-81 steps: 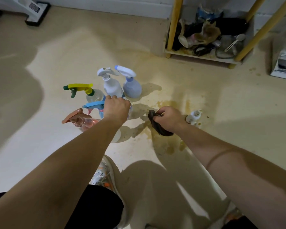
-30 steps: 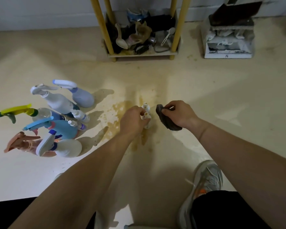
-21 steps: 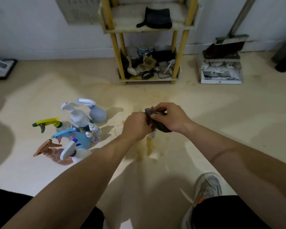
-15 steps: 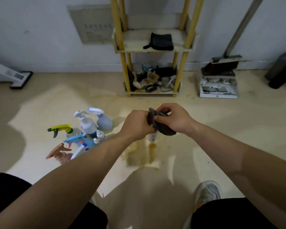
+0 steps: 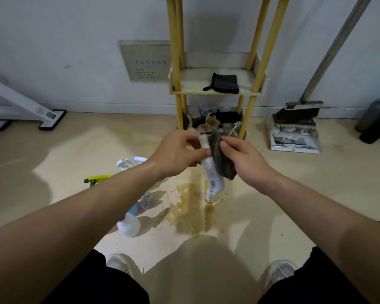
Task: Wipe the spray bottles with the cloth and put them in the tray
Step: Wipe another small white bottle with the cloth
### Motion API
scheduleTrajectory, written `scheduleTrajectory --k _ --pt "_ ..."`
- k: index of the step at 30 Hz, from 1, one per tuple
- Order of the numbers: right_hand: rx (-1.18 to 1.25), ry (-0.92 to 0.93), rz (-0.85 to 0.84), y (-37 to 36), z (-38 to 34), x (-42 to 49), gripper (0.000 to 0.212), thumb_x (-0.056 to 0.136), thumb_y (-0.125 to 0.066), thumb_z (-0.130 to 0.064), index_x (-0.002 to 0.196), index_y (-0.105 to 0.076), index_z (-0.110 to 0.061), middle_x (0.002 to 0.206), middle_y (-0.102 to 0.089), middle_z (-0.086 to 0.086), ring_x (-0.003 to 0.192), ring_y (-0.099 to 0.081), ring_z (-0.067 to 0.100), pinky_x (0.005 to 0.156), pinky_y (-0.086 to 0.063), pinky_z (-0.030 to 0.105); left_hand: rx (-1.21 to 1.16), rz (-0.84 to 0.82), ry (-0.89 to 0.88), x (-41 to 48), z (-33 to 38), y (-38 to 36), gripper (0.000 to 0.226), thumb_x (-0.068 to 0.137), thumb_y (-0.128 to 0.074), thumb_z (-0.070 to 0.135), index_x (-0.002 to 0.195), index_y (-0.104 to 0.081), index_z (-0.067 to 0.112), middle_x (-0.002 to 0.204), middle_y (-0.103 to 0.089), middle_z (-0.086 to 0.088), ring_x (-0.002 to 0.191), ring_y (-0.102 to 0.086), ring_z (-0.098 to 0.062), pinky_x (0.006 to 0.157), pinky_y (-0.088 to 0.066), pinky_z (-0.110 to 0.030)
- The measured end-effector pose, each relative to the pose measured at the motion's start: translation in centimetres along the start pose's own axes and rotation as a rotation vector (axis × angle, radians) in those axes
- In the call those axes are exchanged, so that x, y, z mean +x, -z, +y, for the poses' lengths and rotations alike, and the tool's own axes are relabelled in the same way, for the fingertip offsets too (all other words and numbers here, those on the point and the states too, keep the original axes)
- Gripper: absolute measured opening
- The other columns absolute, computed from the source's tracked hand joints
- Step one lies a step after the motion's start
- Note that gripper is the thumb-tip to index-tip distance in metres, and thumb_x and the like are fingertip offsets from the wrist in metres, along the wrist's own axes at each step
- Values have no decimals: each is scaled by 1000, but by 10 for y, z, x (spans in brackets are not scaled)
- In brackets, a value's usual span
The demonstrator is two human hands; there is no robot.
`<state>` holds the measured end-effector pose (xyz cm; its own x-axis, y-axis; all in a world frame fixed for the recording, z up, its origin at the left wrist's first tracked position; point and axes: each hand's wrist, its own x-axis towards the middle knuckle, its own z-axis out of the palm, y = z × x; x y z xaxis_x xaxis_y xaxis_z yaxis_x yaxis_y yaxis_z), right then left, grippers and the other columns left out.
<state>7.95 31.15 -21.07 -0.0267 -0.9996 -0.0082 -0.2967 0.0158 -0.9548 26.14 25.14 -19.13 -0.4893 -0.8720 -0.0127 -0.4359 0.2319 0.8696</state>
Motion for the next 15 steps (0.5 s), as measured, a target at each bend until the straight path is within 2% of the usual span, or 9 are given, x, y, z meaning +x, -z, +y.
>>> scheduleTrajectory --k 4,6,9,11,13,15 --pt "-71 105 -96 -13 7 2 29 107 -46 -25 129 -62 -35 119 -69 -16 112 -62 1 96 -48 23 -106 60 82 -2 -12 11 16 91 -73 17 102 -71 5 96 -72 -14 80 -75 -27 74 -64 -36" --pt "-130 146 -110 -17 15 4 31 106 -47 -24 133 -59 -35 119 -68 -18 112 -61 -1 92 -48 18 -151 81 135 0 -17 13 15 92 -72 18 101 -70 5 96 -73 -15 81 -75 -27 74 -63 -33" --pt "-118 79 -81 -18 31 14 30 108 -43 -26 131 -62 -28 115 -70 -13 108 -65 5 91 -49 26 -239 120 200 7 -19 16 14 92 -71 17 103 -70 7 99 -72 -15 79 -75 -21 71 -62 -27" --pt "31 -68 -89 -17 36 21 30 109 -40 -26 123 -66 -20 109 -74 -5 101 -70 12 90 -54 34 -274 134 216 12 -20 18 12 93 -71 17 103 -70 10 102 -71 -14 77 -75 -20 68 -61 -24" --pt "135 -130 -111 -17 35 26 31 109 -38 -24 116 -67 -15 99 -75 -1 88 -73 14 75 -56 30 -260 139 214 15 -22 15 10 94 -70 17 102 -68 12 102 -70 -13 81 -74 -22 67 -61 -24" --pt "134 -96 -106 -21 31 26 27 109 -38 -20 112 -65 -13 88 -74 -5 76 -72 11 63 -52 21 -239 166 222 19 -25 9 11 94 -69 17 102 -67 10 98 -68 -12 81 -74 -25 67 -62 -25"
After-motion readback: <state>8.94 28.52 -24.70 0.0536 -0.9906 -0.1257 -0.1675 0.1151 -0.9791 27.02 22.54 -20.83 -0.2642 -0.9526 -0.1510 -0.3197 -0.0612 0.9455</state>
